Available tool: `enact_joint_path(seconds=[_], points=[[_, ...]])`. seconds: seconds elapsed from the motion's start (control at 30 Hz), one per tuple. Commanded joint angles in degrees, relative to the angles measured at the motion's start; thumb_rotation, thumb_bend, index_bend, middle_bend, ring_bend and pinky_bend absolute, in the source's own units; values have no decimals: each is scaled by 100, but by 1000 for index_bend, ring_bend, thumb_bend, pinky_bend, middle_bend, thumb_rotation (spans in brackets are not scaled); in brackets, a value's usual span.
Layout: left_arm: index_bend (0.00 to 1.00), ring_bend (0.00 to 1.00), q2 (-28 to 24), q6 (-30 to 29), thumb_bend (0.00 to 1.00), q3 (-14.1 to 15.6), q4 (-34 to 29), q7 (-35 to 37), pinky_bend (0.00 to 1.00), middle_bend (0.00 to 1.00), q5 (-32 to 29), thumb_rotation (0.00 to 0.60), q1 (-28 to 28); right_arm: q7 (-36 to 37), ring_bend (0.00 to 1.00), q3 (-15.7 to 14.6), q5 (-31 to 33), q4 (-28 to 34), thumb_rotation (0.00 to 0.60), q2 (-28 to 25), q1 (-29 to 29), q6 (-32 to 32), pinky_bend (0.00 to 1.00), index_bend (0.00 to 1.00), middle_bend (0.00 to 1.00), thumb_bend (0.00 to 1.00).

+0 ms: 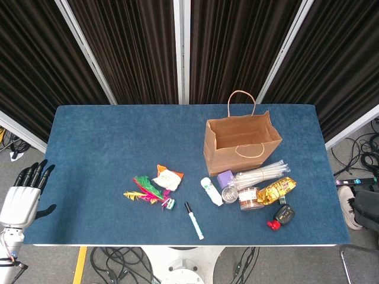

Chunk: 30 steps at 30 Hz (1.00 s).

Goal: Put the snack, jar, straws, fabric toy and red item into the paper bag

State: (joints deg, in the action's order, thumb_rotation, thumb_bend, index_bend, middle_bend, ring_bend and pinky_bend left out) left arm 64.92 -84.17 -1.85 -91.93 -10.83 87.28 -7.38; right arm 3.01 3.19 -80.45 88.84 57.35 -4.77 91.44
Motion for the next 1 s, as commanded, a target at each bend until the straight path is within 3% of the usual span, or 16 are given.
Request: enact_joint_path(seconds=[0.03,0.33,0.63,1.0], points=[[109,27,-6,2,92,4,3,18,137,120,-16,600,9,-64,0,22,-40,9,600,54,-30,-102,102,162,168,0],[109,26,-20,63,91,-1,-2,42,137,120,-39,600,-18,-106,2,-12,-302,333,600,-37,-141,-422,102,162,175,0],[109,26,94,98,92,27,117,111,136,120,-42,600,-22,628,6,-121,-568,171,600,-227,-846,-1867,100,162,183,0],[109,26,195,199,92,70,262,192,137,120,96,600,-121,1525,15,-232,-1197,-689,600,781,-1580,-2630,96,160,210,0]])
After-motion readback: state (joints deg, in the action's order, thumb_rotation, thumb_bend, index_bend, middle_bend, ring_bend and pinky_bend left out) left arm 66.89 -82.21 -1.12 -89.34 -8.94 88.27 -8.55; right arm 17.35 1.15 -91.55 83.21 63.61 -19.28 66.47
